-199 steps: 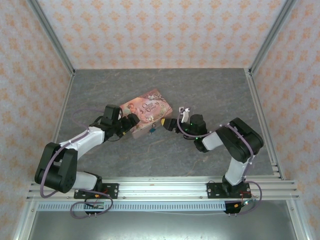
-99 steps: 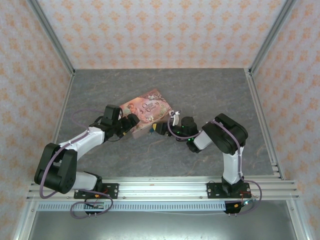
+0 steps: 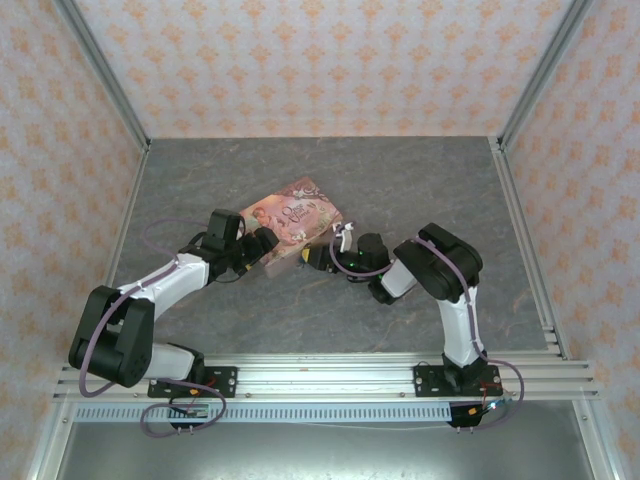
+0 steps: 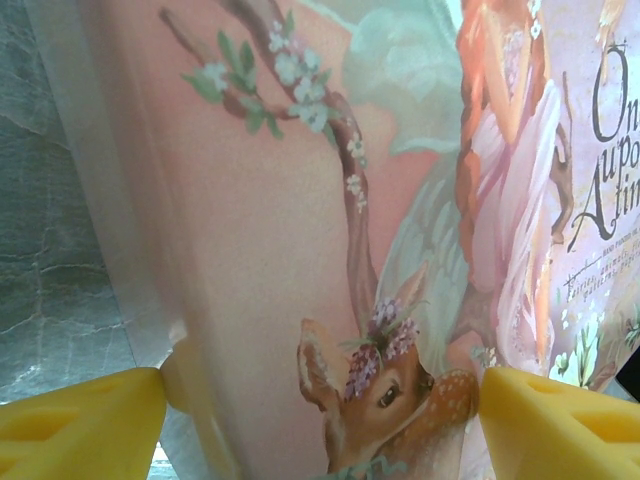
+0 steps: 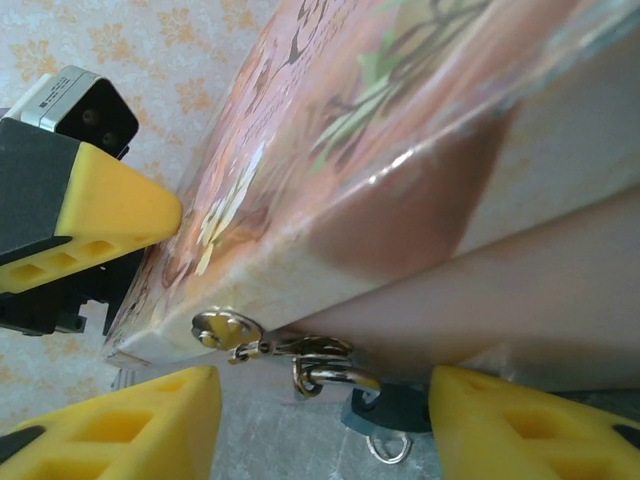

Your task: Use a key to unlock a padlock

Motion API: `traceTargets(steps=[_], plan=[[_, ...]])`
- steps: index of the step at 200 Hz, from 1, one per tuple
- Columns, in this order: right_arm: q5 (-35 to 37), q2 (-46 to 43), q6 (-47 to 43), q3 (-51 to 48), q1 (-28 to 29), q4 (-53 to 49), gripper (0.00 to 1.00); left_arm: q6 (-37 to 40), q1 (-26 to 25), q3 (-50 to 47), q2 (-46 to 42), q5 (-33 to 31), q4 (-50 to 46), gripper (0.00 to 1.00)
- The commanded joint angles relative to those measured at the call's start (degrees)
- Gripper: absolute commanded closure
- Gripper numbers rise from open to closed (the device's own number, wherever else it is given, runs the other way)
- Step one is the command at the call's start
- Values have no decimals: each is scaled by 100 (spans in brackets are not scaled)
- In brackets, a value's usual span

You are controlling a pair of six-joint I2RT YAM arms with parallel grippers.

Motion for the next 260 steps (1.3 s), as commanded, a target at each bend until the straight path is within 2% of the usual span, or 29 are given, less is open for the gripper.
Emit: traceTargets(steps=[1, 30, 71, 110, 208, 260], plan=[[-273, 64, 38, 135, 93, 541, 46, -10, -61, 0, 216, -152, -471, 19], [-341, 62, 37, 136, 87, 574, 54, -30, -79, 17, 260, -157, -458, 19], [-320, 11, -9, 19, 93, 596, 59, -27, -81, 12, 253, -176, -470, 19], [-283, -156, -145, -145, 93, 553, 67, -19, -88, 6, 275, -173, -467, 19], [55, -349, -118, -238, 58, 293, 99, 4, -92, -10, 251, -218, -496, 19], [526, -422, 363, -331, 42, 579, 100, 23, -88, -29, 260, -245, -492, 19]])
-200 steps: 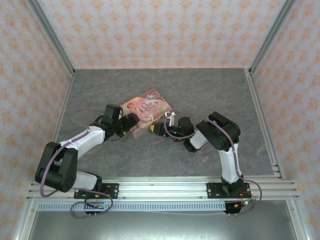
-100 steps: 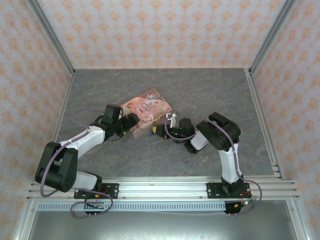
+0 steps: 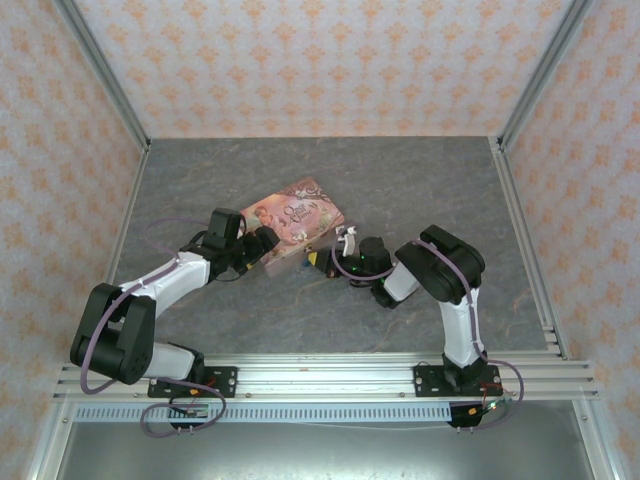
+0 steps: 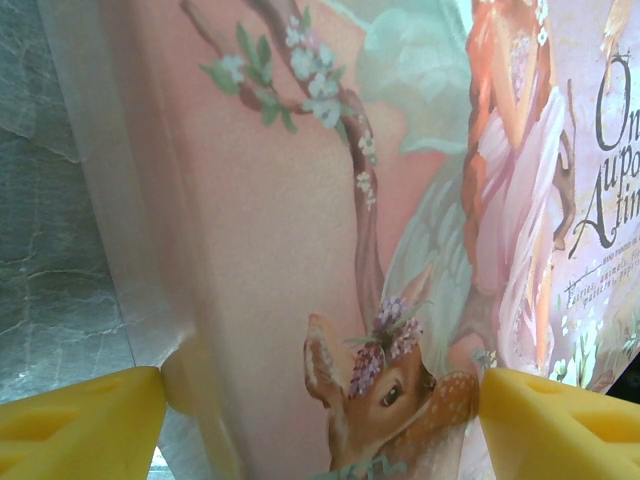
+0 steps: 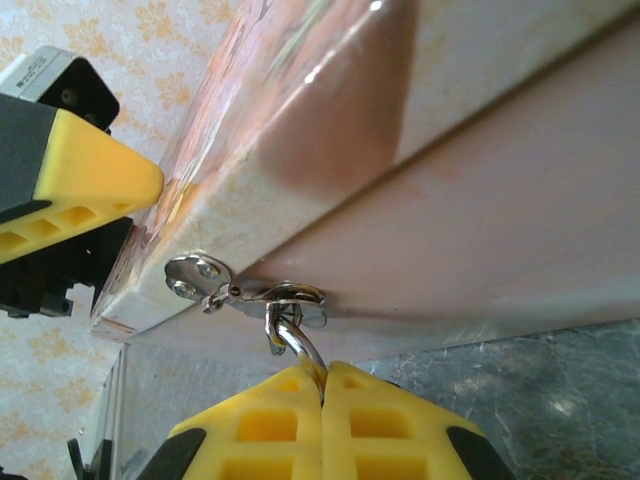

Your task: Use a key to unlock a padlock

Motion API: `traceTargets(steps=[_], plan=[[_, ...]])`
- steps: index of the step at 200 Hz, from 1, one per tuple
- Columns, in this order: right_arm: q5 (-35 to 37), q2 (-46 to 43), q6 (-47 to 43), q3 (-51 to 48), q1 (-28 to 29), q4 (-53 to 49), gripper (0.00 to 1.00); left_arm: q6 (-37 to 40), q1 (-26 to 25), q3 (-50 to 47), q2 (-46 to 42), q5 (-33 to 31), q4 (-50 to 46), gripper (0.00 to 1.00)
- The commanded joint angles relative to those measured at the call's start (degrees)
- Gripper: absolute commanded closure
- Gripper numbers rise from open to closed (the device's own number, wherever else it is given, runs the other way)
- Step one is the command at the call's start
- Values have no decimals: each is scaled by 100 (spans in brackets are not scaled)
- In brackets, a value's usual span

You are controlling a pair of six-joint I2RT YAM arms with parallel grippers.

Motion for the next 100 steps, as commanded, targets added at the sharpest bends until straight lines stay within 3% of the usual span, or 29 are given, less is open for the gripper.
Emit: traceTargets(steps=[1, 100], plan=[[297, -280, 290, -40, 17, 641, 100, 36, -86, -95, 175, -247, -492, 19], [916, -560, 998, -125, -215, 740, 100, 101, -86, -200, -26, -182, -384, 16]])
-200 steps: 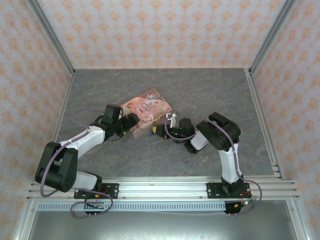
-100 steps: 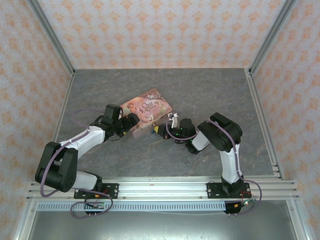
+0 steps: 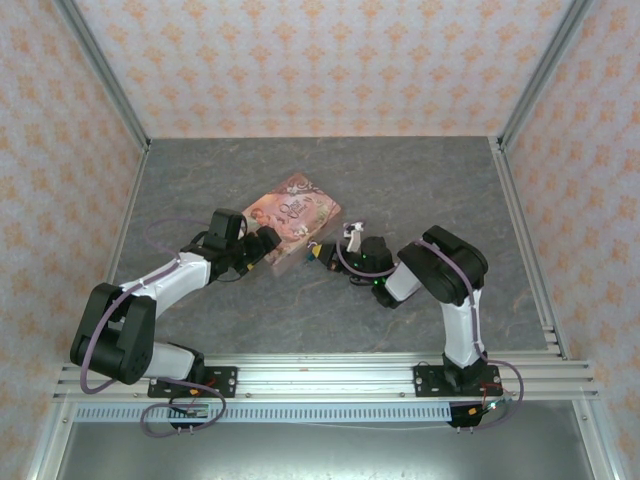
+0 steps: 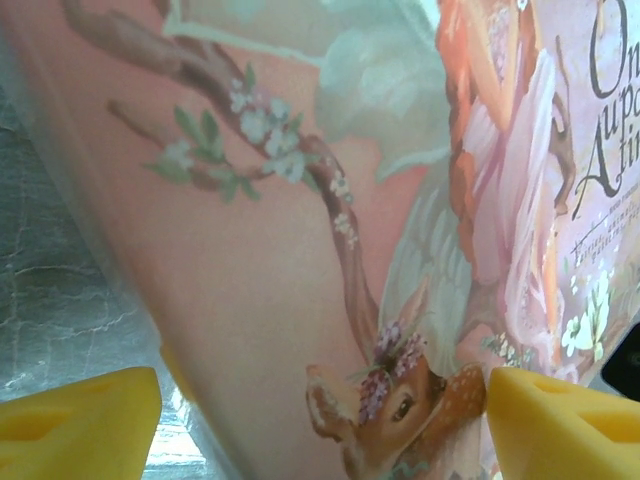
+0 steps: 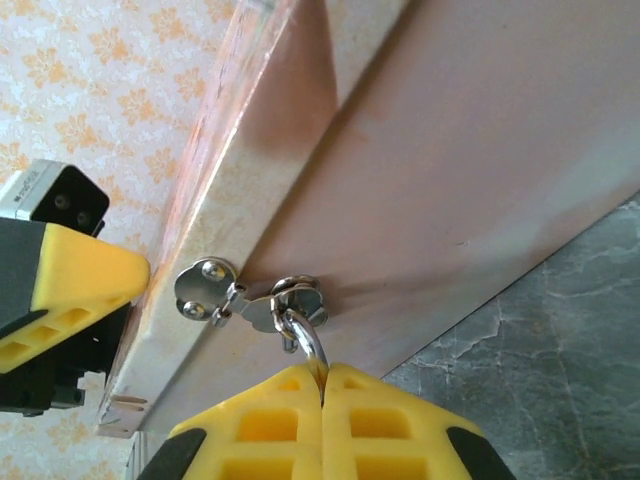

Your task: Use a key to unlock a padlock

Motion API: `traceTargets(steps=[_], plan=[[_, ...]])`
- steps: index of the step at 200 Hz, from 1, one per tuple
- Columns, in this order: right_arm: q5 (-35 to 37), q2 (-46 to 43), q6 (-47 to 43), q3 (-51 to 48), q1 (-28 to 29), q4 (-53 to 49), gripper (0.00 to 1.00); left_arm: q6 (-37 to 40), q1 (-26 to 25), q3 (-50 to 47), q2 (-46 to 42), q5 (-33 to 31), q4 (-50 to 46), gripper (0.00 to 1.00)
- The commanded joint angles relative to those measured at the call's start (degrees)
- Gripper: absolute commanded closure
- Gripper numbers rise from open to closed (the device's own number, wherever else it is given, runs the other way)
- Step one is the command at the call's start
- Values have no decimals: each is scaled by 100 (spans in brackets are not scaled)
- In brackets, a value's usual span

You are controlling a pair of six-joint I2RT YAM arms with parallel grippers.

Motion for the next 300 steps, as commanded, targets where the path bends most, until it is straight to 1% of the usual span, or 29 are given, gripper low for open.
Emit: traceTargets(steps=[1, 34, 94, 138, 168, 238, 258, 274, 300], plan=[[302, -436, 119, -78, -163, 699, 100, 95, -48, -170, -22, -185, -432, 16], [311, -455, 222, -128, -293, 661, 100, 111, -53, -153, -6, -157, -413, 14], [91, 37, 372, 55, -264, 620, 100, 90, -48, -187, -31, -157, -378, 14], [242, 152, 481, 158, -270, 691, 100, 157, -40, -209, 42, -321, -519, 14], [488, 150, 579, 196, -292, 689, 100, 178, -11, -265, 115, -427, -566, 14], [646, 240, 737, 475, -365, 489, 100, 203, 162, -503, 119, -418, -502, 14], [709, 84, 632, 351, -429, 446, 100, 281, 295, -514, 36, -410, -592, 14], [763, -206, 466, 118, -501, 316, 100, 407, 447, -458, -25, -383, -707, 14], [793, -947, 48, -284, -562, -307, 100, 639, 643, -197, 1, -361, -933, 14]])
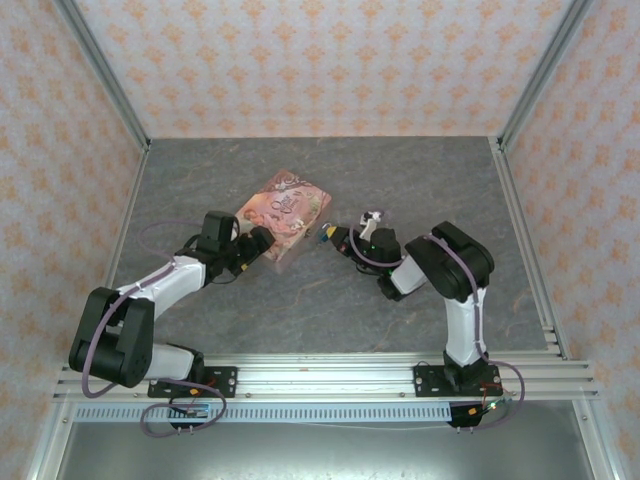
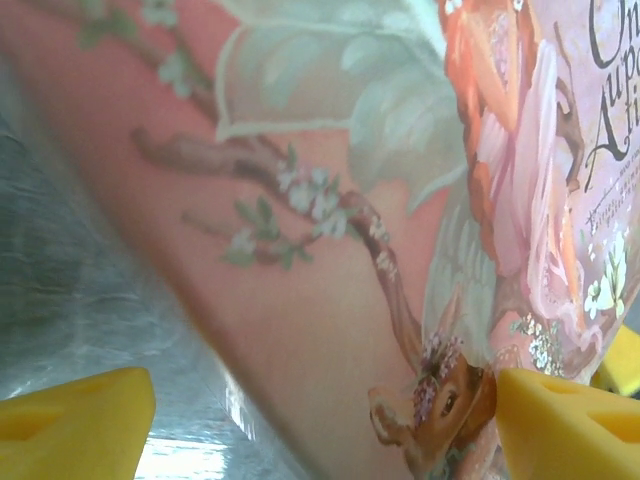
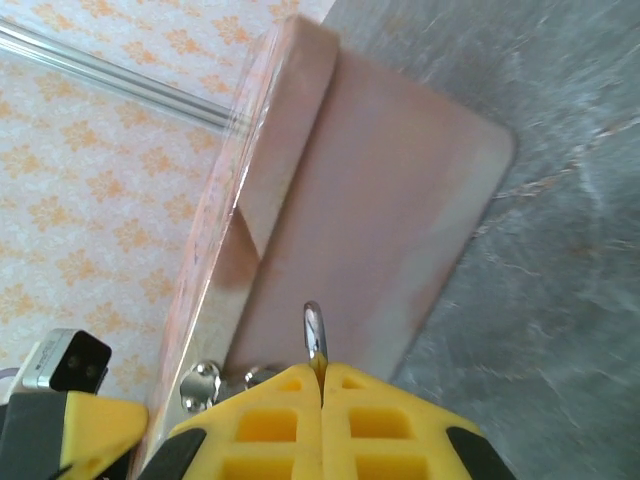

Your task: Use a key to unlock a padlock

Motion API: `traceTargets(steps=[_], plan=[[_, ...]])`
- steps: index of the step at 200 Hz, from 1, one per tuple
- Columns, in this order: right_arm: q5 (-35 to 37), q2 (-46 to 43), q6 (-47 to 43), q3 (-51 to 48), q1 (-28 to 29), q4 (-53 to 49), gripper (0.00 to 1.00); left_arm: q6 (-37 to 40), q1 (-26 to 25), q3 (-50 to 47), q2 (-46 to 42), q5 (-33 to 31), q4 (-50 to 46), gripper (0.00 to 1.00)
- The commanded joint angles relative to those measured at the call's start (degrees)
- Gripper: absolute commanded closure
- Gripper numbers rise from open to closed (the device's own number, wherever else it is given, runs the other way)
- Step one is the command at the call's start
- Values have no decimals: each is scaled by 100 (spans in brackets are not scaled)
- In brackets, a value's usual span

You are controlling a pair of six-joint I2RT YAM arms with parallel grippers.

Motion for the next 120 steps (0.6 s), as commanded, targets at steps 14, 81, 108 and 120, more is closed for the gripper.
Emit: traceTargets(steps=[14, 81, 108, 120], plan=[[121, -1228, -695, -440, -67, -805, 100, 473, 301, 171, 175, -373, -1109, 13], [-692, -3253, -2507, 146, 106, -6097, 100, 903, 367, 756, -409, -705, -1416, 0], [-621, -3501, -2669, 295, 266, -7436, 100, 1011, 362, 620, -943, -875, -1434, 0], [-593, -3451, -2707, 376, 340, -7853, 100, 1031, 359, 520, -1135, -824, -1390, 0]])
